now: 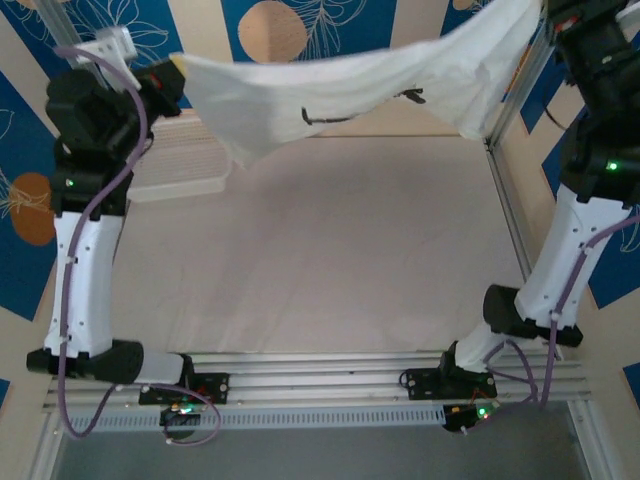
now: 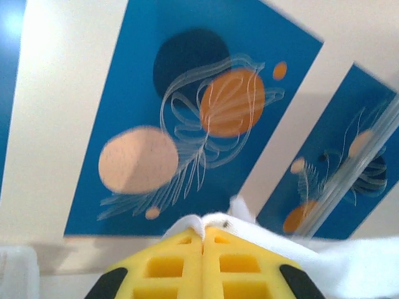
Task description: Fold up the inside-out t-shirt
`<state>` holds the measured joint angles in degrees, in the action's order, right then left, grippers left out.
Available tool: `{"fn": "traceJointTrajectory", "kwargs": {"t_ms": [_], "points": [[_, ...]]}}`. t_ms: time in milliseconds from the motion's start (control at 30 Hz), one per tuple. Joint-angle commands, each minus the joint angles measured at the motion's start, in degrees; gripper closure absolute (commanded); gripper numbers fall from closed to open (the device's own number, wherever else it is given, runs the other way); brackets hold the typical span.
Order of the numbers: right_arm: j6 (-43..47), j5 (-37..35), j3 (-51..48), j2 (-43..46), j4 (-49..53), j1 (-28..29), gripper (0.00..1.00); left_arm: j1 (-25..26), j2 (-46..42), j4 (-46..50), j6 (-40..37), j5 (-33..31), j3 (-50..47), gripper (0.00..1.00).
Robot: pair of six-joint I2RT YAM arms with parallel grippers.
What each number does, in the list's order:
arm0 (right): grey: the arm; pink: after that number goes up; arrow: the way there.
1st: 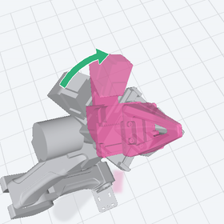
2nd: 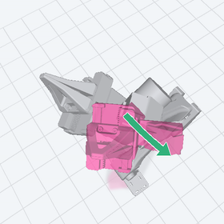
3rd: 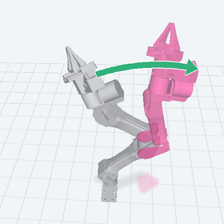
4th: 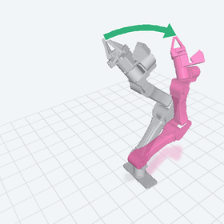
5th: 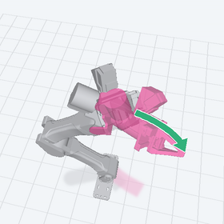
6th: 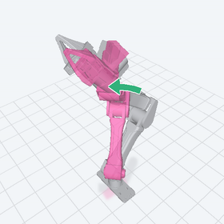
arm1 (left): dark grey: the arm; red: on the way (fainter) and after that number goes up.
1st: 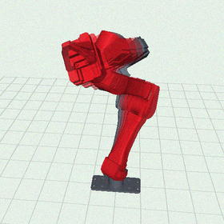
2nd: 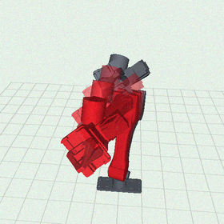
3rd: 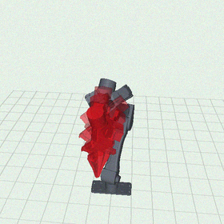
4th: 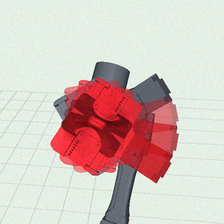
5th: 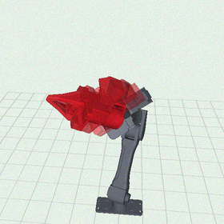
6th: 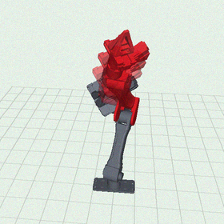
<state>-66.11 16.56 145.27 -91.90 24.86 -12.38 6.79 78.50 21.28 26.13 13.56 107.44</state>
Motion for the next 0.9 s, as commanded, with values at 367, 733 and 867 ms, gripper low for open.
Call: {"fn": "traceJointTrajectory", "kwargs": {"t_ms": [367,733,867], "points": [[7.65,-1.09,-98.62,24.34,-16.60,0.36,1.00,5.30,-6.00,-32.74,3.52,3.20,-62.43,1.00],[-9.24,-17.13,-111.46,48.24,10.78,1.30,1.00,6.15,-18.52,-21.99,9.30,-15.08,-77.29,1.00],[-17.46,-26.01,-115.61,68.52,23.50,5.15,0.90,6.12,-32.29,-14.91,11.91,-21.93,-81.86,0.92]]}}
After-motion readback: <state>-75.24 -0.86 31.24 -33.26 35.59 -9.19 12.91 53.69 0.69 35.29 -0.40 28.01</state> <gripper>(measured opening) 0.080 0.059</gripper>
